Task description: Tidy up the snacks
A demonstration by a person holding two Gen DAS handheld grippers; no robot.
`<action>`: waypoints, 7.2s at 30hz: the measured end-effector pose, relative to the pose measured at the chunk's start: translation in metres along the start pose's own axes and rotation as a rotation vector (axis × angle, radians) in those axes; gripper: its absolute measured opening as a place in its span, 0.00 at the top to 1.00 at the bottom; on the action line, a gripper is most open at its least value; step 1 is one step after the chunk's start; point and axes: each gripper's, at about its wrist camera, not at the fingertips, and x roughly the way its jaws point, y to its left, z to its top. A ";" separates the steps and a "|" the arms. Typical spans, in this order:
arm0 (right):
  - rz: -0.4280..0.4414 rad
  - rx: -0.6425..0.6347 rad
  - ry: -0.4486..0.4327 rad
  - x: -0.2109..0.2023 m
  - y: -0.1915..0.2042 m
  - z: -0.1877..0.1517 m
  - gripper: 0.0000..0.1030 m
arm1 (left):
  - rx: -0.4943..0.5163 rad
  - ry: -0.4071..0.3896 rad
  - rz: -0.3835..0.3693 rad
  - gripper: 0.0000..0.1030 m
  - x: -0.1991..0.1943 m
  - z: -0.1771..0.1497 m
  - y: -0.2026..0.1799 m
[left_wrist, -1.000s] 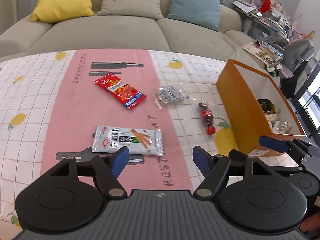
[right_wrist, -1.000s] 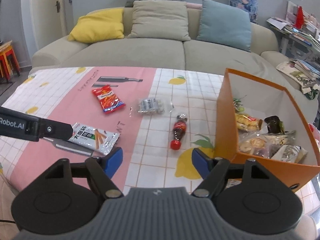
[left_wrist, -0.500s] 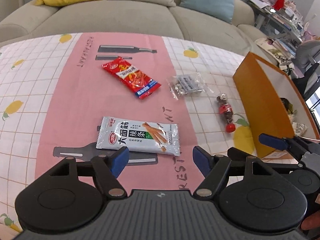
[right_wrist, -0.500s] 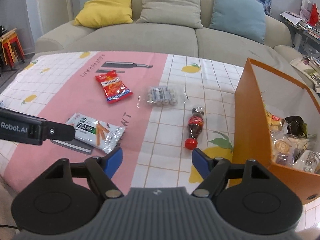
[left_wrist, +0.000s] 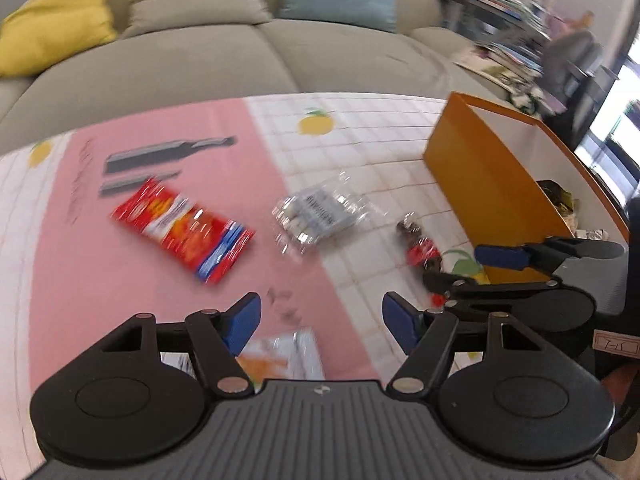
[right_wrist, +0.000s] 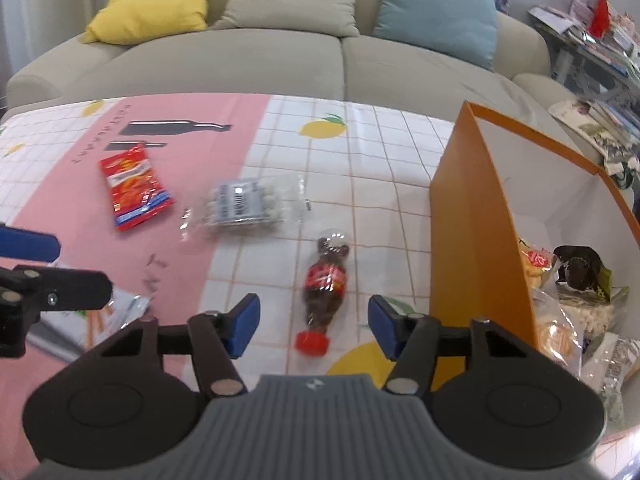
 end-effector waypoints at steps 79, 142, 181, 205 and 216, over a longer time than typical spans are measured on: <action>0.153 0.046 0.170 -0.027 -0.011 -0.079 1.00 | -0.094 0.196 0.097 0.32 0.023 -0.067 -0.058; 0.160 0.050 -0.146 -0.115 -0.062 -0.031 0.72 | -0.120 0.016 0.041 0.32 -0.045 0.005 -0.093; -0.101 -0.231 0.016 -0.051 -0.246 0.024 0.72 | 0.427 0.130 -0.094 0.32 0.099 0.115 -0.271; -0.095 -0.402 0.099 0.020 -0.255 0.036 0.72 | 0.562 0.210 0.019 0.30 0.168 0.128 -0.281; -0.102 -0.487 0.130 0.020 -0.245 0.033 0.62 | 0.583 0.244 0.049 0.12 0.172 0.131 -0.283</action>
